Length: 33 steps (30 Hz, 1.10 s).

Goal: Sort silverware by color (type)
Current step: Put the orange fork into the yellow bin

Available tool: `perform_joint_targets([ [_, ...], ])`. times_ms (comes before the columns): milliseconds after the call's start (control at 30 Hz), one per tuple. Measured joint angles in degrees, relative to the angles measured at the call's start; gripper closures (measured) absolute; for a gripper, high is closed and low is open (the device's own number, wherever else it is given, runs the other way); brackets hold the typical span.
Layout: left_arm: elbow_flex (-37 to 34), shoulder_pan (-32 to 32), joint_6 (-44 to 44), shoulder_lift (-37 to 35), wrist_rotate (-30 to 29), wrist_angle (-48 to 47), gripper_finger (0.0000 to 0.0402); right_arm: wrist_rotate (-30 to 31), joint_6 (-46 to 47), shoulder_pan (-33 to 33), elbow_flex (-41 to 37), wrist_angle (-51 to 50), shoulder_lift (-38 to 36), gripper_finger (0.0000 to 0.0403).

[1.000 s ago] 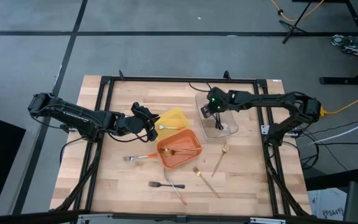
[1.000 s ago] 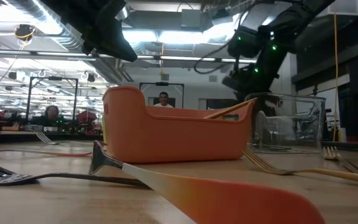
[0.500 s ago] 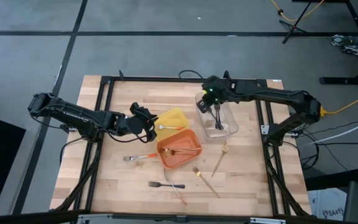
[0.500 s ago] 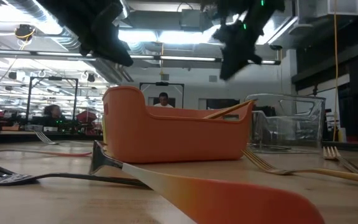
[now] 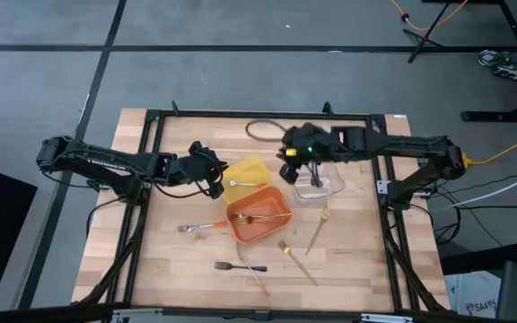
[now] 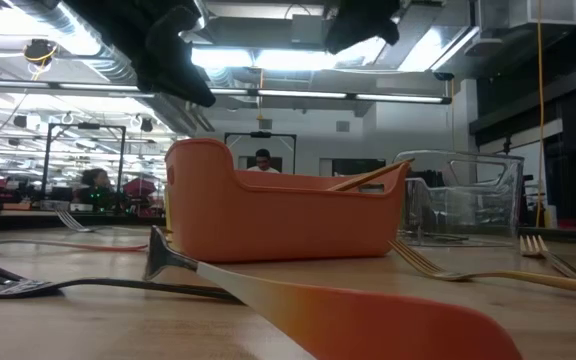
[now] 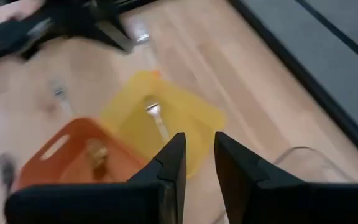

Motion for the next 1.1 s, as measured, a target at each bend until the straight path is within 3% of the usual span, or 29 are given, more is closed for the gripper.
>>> perform_joint_targets([
  [267,0.0,6.9,5.2,-2.6,8.8,-1.1,0.0356,0.1,0.0,5.8,-0.1,-0.1,0.0,0.0329],
  [567,0.0,17.5,7.2,-2.6,15.0,-10.5,0.0356,0.0,0.0,7.2,-0.1,0.1,0.0,0.0329],
  [833,0.0,22.2,13.1,-2.5,14.8,-20.7,0.0356,-0.1,0.0,7.1,-0.1,0.9,0.0,0.0329],
  [1100,0.0,24.3,13.0,-1.9,16.5,-23.5,0.0356,-0.1,0.0,7.1,-0.1,0.9,0.0,0.0329],
])
